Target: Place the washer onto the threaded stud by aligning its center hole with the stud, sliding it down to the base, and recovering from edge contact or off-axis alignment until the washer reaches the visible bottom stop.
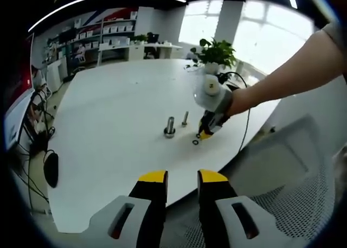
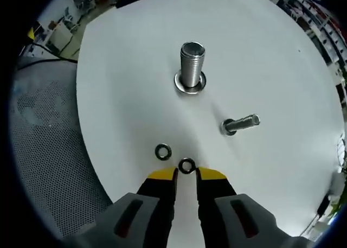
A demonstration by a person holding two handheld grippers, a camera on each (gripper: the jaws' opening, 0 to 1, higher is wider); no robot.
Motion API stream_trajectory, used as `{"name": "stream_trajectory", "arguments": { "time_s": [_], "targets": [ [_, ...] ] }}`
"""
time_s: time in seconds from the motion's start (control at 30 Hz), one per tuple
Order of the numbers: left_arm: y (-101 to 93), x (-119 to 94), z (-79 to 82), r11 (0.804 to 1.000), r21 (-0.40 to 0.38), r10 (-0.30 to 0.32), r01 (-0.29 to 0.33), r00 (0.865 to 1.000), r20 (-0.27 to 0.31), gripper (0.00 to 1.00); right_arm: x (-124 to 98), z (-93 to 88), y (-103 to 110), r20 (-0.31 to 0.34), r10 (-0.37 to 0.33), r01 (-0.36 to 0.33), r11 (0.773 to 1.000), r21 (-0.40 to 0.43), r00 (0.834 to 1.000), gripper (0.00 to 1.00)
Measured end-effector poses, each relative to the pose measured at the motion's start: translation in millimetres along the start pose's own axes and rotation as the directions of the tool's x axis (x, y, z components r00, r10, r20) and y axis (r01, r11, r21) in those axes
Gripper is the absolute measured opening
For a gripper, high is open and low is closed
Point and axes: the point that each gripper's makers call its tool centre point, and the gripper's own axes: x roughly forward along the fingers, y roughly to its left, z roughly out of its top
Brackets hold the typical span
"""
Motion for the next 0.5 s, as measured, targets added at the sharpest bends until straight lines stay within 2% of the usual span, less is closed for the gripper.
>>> {"name": "stream_trajectory", "arguments": {
  "time_s": [0.5],
  "targets": [
    [-0.7, 0.5, -0.2, 1.0, 0.006, -0.003, 0.003, 1.0, -0.003, 0.18, -1.1, 1.4, 1.5, -0.025, 0.017, -0.019, 0.997, -0.079, 1.0, 0.18]
  ]
}}
